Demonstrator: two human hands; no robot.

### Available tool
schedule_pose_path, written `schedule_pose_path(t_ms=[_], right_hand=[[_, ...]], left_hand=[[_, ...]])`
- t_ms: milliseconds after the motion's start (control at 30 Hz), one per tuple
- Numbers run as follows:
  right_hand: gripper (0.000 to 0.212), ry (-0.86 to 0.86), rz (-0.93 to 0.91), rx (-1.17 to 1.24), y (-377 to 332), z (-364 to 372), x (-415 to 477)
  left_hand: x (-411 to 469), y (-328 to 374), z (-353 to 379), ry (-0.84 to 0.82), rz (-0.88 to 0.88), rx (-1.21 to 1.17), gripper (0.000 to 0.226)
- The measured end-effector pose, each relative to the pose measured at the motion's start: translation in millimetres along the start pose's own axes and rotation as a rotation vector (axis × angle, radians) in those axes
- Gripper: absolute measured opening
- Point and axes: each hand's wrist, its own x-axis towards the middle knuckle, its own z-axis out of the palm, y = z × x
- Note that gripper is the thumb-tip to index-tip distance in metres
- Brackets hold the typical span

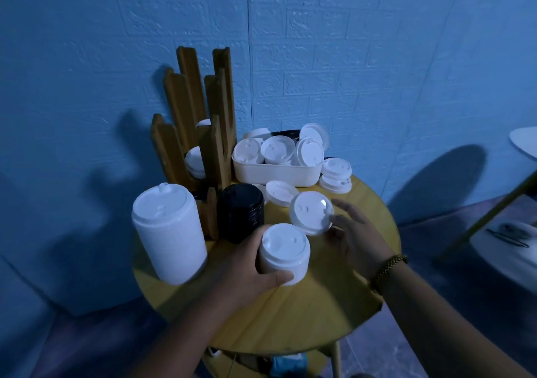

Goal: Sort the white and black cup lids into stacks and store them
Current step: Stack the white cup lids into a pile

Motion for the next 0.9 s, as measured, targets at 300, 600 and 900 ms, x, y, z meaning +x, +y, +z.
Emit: schedule_pose_path(t_ms=[300,600,900], right_hand=[[0.026,0.083,-0.02,-0.363,-9.7,-10.3,-28.5],[0.037,0.043,-0.063,-0.322,-12.7,5.3,-38.7],[0.072,0.095,0.037,-1.246,-6.3,-10.9,-52.4]], left_hand=[[-6.6,0.7,2.3,0.006,-0.001,-0.052,0.079],[-7.4,-3.6,2.6,0.032,0.003,-0.032,0.085],[-6.3,-5.8,4.7,0.031,0.042,-0.007,0.079]])
